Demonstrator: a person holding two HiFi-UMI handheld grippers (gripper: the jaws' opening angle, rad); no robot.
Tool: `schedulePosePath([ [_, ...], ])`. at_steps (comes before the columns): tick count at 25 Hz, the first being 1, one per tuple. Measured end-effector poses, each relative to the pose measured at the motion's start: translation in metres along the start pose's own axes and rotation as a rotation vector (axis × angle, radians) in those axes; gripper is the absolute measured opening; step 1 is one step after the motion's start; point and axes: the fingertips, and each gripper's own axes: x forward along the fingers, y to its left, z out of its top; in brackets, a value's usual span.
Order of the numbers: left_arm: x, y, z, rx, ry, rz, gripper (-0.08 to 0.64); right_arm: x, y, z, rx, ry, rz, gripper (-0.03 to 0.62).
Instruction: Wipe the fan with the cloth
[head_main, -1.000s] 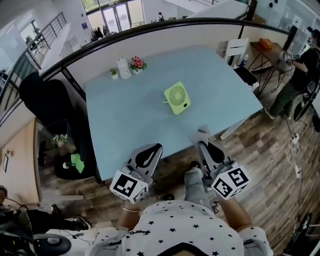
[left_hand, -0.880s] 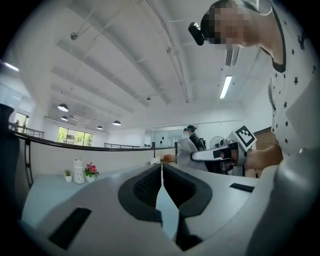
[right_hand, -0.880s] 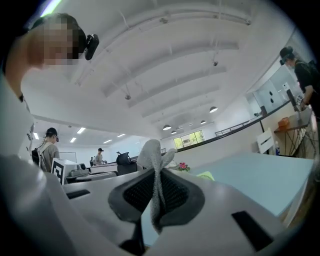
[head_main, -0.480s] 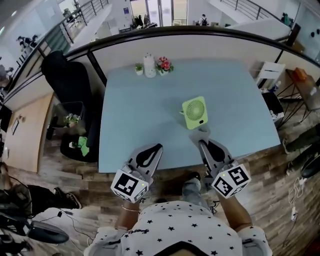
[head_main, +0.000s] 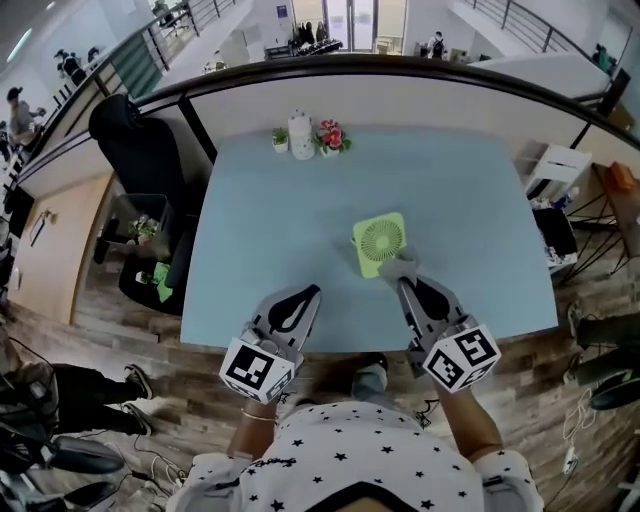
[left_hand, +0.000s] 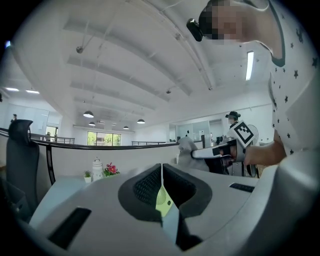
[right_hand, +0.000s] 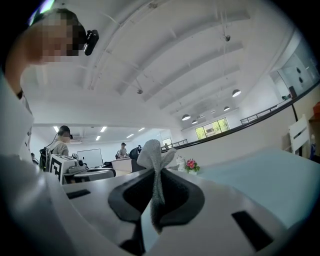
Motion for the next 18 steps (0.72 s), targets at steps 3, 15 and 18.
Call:
schedulePosePath([
  [3,0.014,-0.002,0.0,-0.003,0.011,0.03,0.034,0.004,-0.017,-0.001,0.005,0.022,0.019,0.026],
  [15,0.054,0.0,-0.009,-0.027,0.037,0.151,0.034,0.025,-0.069,-0.017,0.006,0.123,0.088,0.026],
  [18,0.06,0.0,-0.013,-0.029,0.042,0.17,0.034,0.031,-0.074,-0.025,0.005,0.15,0.107,0.026],
])
